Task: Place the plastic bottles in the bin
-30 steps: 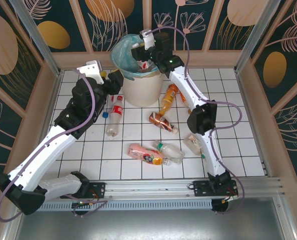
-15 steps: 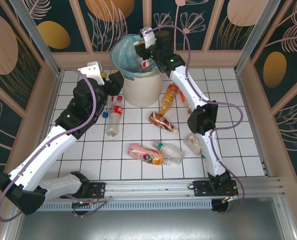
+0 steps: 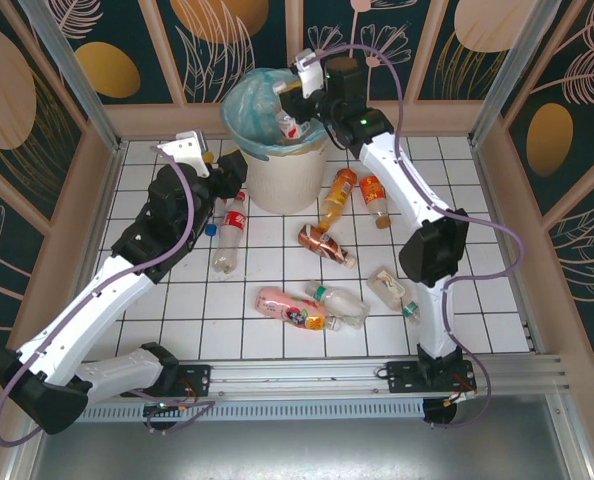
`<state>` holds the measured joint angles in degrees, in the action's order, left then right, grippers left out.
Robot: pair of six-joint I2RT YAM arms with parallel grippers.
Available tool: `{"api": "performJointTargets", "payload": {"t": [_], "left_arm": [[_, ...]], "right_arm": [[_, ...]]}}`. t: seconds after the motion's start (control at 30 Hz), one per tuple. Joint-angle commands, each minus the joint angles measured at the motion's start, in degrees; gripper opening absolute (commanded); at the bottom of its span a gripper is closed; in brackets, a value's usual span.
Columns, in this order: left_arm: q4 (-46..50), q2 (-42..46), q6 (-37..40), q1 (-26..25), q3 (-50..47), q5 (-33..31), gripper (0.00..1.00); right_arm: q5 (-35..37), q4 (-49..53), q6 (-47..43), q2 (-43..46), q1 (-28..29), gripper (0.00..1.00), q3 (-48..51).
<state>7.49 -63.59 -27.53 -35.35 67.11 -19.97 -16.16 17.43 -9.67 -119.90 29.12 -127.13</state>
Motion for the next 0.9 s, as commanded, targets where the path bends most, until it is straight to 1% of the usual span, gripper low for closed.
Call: {"api": "performJointTargets", "payload": {"t": [0.0, 0.2, 0.37, 0.43, 0.5, 0.6, 0.67, 0.73, 0.77, 0.83, 0.87], "left_arm": [[-2.0, 0.7, -0.9, 0.4, -0.4, 0.1, 0.62], [-2.4, 0.5, -1.6, 0.3, -0.8, 0.6, 0.62], [-2.0, 0.5, -1.7, 0.3, -0.5, 0.1, 0.62], [-1.6, 0.0, -1.6, 0.4, 0.6, 0.0, 0.62], [-0.5, -0.5, -1.5, 0.4, 2.3, 0.5, 0.62], [1.6, -0.4, -0.8, 0.4, 4.8, 1.5, 0.62], [3.9, 0.3, 0.9, 0.4, 5.9, 2.3, 0.63], [6.4, 1.5, 3.6, 0.4, 6.4, 3.6, 0.64], [7.8, 2.3, 5.3, 0.3, 6.3, 4.9, 0.64], [10.6, 3.9, 8.2, 0.3, 5.6, 7.2, 0.65], [12.0, 4.8, 9.7, 0.4, 4.8, 8.4, 0.65]], "right_arm": [[0.8, 0.0, -1.5, 3.1, -0.2, 0.24, 5.1], [1.5, 1.7, -2.1, 3.3, -1.0, 0.24, 7.4], [0.4, 3.5, -1.3, 2.8, -1.0, 0.26, 4.3], [-0.3, 3.9, -0.4, 2.4, -0.9, 0.28, 0.9], [-0.6, 6.2, 0.5, 1.1, -0.6, 0.31, -5.4], [-0.3, 12.4, 2.5, -0.3, 0.0, 0.38, -15.0], [-0.1, 16.3, 3.7, 1.0, 0.5, 0.40, -18.0], [0.6, 18.8, 5.3, 4.4, 1.0, 0.42, -15.4], [1.3, 19.5, 6.7, 7.8, 1.5, 0.43, -10.6], [2.6, 18.4, 9.3, 14.9, 1.9, 0.44, 1.0], [3.5, 15.6, 11.4, 20.6, 2.8, 0.45, 11.1]]}}
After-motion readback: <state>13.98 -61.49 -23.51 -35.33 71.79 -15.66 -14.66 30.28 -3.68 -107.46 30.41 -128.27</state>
